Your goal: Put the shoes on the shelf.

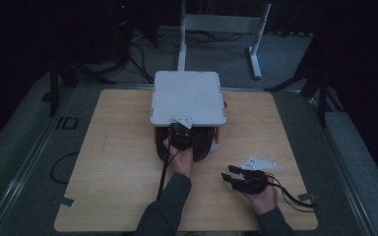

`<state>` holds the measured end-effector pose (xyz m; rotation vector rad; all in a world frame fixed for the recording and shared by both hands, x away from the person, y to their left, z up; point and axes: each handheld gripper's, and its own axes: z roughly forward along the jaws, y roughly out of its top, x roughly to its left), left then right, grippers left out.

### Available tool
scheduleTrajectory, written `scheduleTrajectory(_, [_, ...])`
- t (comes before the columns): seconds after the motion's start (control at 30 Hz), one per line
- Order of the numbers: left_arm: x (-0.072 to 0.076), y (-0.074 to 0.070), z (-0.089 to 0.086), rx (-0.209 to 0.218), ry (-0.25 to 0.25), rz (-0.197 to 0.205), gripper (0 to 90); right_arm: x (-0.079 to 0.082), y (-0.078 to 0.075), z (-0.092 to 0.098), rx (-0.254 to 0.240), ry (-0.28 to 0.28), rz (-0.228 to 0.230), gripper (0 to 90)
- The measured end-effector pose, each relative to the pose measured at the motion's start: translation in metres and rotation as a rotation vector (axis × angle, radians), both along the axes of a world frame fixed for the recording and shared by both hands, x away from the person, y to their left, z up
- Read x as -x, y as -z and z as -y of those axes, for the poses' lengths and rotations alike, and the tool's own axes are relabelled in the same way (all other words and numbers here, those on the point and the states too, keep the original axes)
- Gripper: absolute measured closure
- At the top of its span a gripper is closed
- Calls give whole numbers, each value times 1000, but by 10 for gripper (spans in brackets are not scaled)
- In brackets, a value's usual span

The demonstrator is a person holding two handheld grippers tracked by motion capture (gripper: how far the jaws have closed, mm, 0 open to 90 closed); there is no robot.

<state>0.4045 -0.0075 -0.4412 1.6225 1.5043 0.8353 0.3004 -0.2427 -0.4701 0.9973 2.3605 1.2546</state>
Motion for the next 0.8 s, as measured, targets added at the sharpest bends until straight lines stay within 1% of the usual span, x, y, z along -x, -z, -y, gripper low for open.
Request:
scheduleTrajectory(0.13, [-2,-1,2,-4,-6,2,739,0,0,0,1,0,-1,553])
scheduleTrajectory(0.5, [-6,-5,3,5,-20,13,738,0,0,0,1,0,0,553])
scheduleTrajectory(0.77, [-8,-8,6,3,-37,37,733,0,0,0,3,0,2,553])
scheduleTrajectory(0.8, [-8,-8,6,1,-37,35,733,0,0,0,2,-1,1,553])
